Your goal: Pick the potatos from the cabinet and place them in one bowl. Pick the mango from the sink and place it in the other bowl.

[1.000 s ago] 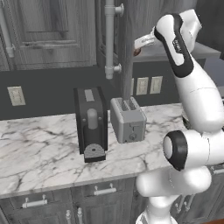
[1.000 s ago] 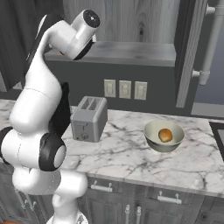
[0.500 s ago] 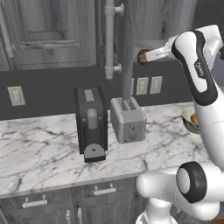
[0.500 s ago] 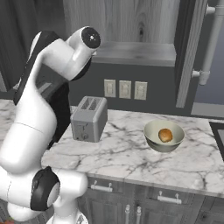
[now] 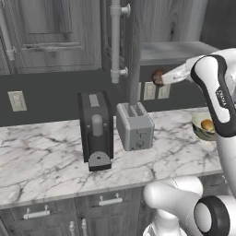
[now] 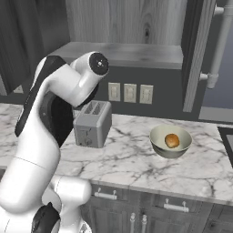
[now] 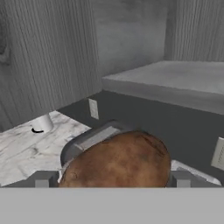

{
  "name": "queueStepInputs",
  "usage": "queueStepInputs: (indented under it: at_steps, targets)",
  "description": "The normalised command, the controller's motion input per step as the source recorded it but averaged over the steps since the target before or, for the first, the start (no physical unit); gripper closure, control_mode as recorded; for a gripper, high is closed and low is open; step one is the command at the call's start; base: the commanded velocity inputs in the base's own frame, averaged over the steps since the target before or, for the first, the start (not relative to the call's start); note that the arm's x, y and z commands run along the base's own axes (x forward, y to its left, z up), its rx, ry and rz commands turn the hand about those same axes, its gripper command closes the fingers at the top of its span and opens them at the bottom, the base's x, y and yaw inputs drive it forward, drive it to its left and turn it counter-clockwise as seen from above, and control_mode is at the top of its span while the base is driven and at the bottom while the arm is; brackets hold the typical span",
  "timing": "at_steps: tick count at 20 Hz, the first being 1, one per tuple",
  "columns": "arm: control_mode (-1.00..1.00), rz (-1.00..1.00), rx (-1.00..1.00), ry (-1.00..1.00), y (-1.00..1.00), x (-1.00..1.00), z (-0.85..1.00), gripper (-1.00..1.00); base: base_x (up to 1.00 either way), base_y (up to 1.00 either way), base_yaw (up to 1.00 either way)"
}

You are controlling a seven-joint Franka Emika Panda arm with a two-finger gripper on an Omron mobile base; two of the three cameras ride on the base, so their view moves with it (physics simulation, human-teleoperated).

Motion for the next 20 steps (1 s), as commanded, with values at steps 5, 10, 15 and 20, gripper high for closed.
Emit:
queueStepInputs:
  at_steps: [5, 10, 15, 20]
  targets:
    - [-1.00, 0.00, -0.03, 0.01, -0.09, 0.00, -0.70, 1.00, 0.00, 0.00, 0.00]
    - [-1.00, 0.00, -0.08, 0.01, -0.15, 0.00, -0.60, 1.00, 0.00, 0.00, 0.00]
    - [-1.00, -0.01, -0.16, 0.00, -0.22, 0.06, -0.30, 1.00, 0.00, 0.00, 0.00]
    - [-1.00, -0.03, -0.19, 0.02, -0.25, 0.14, -0.21, 1.00, 0.00, 0.00, 0.00]
